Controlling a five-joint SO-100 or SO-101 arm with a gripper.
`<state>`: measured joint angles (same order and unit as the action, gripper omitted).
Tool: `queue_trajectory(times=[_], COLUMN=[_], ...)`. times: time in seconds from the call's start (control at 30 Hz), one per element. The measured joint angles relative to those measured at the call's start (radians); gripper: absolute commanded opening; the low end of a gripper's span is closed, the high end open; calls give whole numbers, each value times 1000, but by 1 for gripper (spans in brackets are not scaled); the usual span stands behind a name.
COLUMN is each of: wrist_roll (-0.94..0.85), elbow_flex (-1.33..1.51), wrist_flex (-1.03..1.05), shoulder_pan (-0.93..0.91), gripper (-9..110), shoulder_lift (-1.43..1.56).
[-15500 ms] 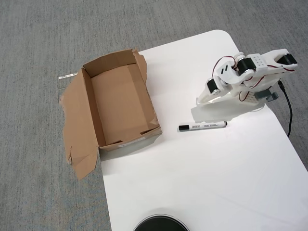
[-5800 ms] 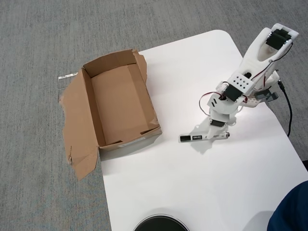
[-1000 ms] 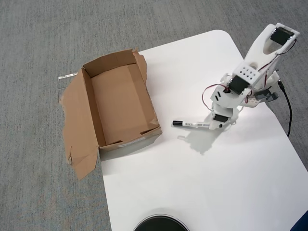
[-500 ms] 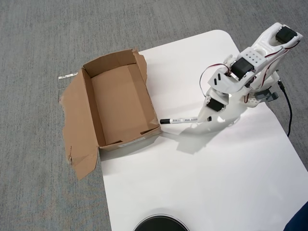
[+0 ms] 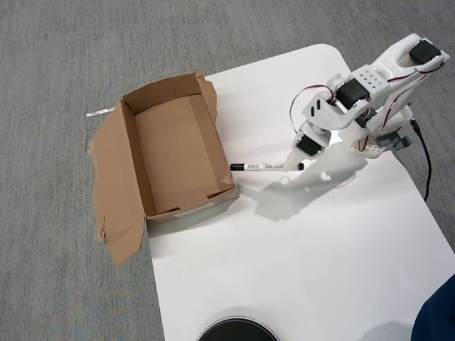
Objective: Grasp a pen and put it in the box.
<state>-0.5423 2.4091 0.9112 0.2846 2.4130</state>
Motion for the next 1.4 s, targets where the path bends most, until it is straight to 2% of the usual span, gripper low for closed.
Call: queue_trajectory(times=[0.33,0.7,1.27,1.4], wrist_roll=[0,-3,-3,-3], elbow_flex=[-8,-12,-32,-61], wrist_flex=[0,0,-28,-126], shoulder_pan=[-178,-198,-183,-183], gripper=[0,0,0,0], shoulder_lift=[21,222,239,241])
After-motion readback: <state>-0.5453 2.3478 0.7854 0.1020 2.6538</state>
